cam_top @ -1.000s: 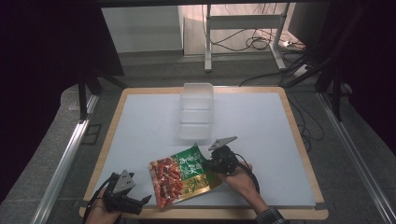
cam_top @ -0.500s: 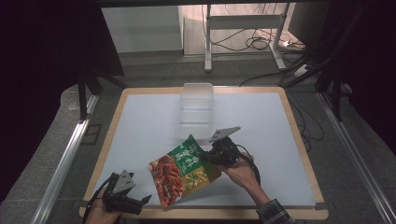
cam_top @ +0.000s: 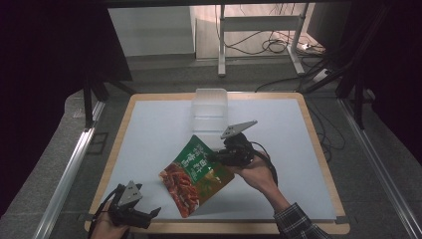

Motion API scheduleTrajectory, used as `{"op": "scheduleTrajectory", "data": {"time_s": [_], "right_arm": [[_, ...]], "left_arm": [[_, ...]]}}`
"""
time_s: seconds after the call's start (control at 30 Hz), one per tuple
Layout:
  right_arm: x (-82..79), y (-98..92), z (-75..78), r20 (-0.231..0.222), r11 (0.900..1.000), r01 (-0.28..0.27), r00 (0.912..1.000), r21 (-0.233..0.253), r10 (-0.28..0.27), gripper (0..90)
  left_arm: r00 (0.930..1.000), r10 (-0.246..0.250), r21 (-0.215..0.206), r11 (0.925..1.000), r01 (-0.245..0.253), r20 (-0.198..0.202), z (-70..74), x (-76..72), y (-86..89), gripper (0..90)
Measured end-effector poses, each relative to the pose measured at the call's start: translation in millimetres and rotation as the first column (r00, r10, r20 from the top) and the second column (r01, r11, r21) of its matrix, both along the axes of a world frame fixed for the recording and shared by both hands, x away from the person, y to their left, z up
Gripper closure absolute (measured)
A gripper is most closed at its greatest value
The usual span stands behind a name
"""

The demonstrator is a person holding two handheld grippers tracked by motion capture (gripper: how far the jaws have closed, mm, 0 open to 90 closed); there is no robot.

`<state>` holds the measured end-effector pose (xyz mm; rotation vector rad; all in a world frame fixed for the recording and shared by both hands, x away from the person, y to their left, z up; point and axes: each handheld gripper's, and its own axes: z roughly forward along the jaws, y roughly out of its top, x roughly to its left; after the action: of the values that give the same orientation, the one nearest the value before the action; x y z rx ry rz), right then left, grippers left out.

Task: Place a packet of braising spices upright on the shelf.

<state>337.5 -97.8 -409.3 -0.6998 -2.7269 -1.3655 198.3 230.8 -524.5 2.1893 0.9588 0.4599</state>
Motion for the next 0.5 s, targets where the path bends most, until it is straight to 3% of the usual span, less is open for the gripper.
{"op": "scheduleTrajectory", "data": {"time_s": [0.17,0.5], "right_arm": [[-0.1,3.8,17.1,-0.002,0.999,-0.027,0.9996,0.025,0.027,89.1],[-0.1,5.9,37.5,0.005,0.998,-0.049,0.9988,0.049,0.049,89.2]], "left_arm": [[1.0,0.002,0.0,1.0,-0.002,0.004,0.5,-0.2,1.0,0.0],[1.0,0.007,-0.01,0.9999,-0.007,0.005,0.4,-0.2,1.4,0.0]]}}
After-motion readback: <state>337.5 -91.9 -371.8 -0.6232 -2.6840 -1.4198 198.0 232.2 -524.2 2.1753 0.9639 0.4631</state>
